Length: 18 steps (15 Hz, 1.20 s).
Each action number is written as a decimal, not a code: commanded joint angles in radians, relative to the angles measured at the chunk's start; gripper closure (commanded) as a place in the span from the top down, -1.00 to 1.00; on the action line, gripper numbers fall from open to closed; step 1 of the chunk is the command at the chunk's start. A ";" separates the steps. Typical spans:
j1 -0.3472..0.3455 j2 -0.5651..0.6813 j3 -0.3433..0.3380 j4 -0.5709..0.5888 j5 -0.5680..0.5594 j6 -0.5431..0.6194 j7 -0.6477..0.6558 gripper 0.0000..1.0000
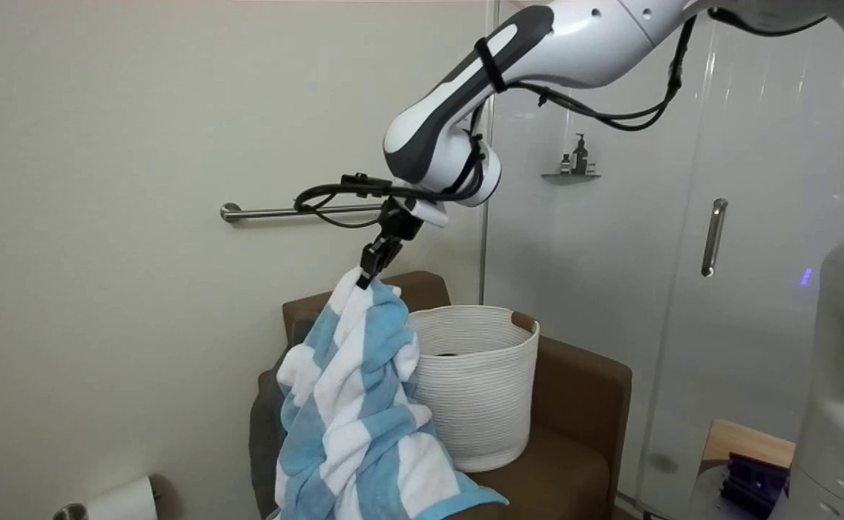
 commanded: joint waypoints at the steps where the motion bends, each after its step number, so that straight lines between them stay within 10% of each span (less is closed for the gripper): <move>1: -0.031 -0.028 0.025 -0.024 -0.008 0.000 0.005 -0.79; 6: -0.030 0.008 0.033 -0.006 -0.011 -0.003 0.006 -0.85; 13: 0.001 -0.207 -0.053 -0.061 -0.277 0.118 0.347 -0.85; 18: -0.220 -0.342 -0.020 -0.065 -0.083 0.064 0.208 -0.85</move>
